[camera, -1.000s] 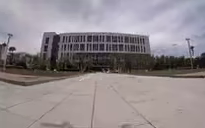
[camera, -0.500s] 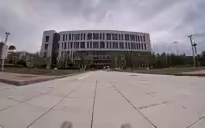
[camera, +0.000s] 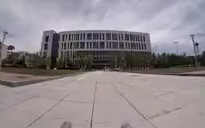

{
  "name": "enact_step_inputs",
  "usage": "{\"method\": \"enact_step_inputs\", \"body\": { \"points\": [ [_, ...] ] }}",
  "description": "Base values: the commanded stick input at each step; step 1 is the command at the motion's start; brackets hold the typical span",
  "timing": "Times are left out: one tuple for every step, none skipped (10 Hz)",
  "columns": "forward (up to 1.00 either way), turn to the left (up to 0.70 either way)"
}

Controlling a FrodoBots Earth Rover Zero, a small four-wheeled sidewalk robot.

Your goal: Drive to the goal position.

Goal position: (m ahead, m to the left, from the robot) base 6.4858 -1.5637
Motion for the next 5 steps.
{"method": "enact_step_inputs", "body": {
  "points": [
    [0.70,0.00],
    [0.70,0.00],
    [0.70,0.00],
    [0.70,0.00],
    [0.70,0.00]
  ]
}}
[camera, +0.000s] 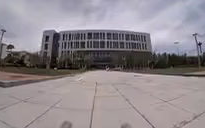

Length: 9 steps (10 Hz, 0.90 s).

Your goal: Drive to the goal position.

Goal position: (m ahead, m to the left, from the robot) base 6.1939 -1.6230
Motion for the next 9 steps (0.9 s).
{"method": "enact_step_inputs", "body": {
  "points": [
    [0.70,0.00],
    [0.70,0.00],
    [0.70,0.00],
    [0.70,0.00],
    [0.70,0.00],
    [0.70,0.00],
    [0.70,0.00],
    [0.70,0.00],
    [0.70,0.13]
  ]
}}
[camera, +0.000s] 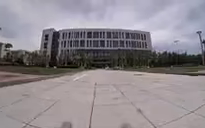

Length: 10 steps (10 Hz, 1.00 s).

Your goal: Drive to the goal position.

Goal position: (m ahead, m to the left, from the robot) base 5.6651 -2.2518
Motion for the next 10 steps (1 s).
{"method": "enact_step_inputs", "body": {
  "points": [
    [0.70,0.32],
    [0.70,0.35],
    [0.70,0.25],
    [0.70,0.01],
    [0.70,0.00],
    [0.70,0.00],
    [0.70,0.00],
    [0.70,0.00],
    [0.70,0.00],
    [0.70,0.00]
  ]
}}
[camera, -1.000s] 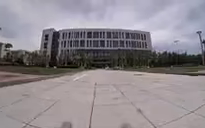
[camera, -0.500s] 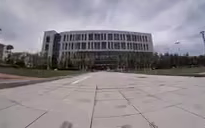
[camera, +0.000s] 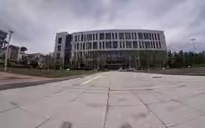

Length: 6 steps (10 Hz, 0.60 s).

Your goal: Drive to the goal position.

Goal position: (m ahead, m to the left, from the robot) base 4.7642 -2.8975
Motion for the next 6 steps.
{"method": "enact_step_inputs", "body": {
  "points": [
    [0.70,0.00],
    [0.70,0.00],
    [0.70,0.00],
    [0.70,0.00],
    [0.70,0.00],
    [0.70,0.00]
  ]
}}
